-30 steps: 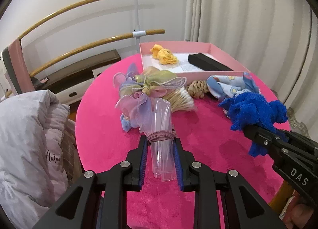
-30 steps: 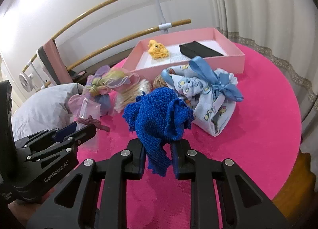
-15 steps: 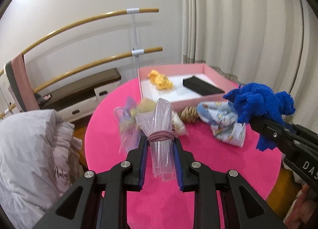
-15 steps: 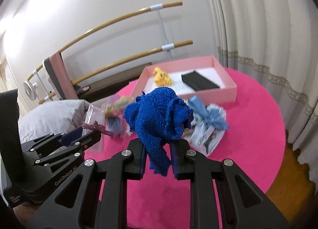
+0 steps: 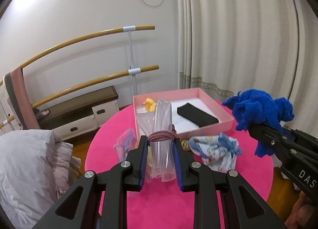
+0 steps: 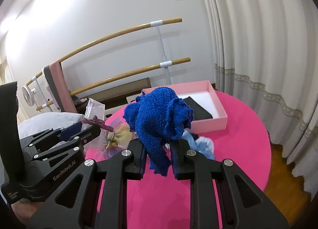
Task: Organize soft objects
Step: 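Carry the plastic bag and blue cloth into the pink box and release both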
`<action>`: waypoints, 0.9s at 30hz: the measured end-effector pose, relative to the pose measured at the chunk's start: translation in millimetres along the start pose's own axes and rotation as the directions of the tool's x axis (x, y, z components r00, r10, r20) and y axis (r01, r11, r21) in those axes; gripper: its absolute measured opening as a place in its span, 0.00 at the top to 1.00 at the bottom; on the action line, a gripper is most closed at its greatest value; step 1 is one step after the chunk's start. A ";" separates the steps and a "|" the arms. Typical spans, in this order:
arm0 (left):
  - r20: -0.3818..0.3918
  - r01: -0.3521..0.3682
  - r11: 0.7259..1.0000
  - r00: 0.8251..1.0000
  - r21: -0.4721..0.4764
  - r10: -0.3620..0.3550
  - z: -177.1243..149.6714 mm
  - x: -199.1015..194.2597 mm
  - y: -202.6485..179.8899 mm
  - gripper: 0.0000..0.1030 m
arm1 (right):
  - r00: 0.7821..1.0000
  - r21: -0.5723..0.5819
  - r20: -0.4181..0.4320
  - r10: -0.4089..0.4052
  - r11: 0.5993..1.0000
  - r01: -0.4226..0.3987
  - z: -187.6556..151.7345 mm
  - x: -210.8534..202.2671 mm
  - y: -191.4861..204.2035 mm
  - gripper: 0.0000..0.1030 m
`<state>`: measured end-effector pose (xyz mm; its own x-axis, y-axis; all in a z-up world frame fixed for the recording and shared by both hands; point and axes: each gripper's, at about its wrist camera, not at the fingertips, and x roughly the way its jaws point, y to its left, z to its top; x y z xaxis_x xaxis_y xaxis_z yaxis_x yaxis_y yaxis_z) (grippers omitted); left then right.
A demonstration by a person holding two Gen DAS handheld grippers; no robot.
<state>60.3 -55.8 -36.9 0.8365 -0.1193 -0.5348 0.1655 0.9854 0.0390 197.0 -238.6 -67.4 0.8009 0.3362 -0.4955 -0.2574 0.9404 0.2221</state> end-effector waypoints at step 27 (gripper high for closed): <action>-0.086 -0.034 0.998 0.996 -0.061 0.029 142.0 216.7 20.8 0.80 | 0.997 -0.027 -0.077 -0.018 1.000 0.016 105.1 130.1 -33.4 0.82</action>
<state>319.2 -78.4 -32.0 0.7930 -0.0797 -0.6040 0.1042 0.9945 0.0055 366.7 -231.5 -51.0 0.7613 0.3223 -0.5627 -0.2590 0.9467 0.1918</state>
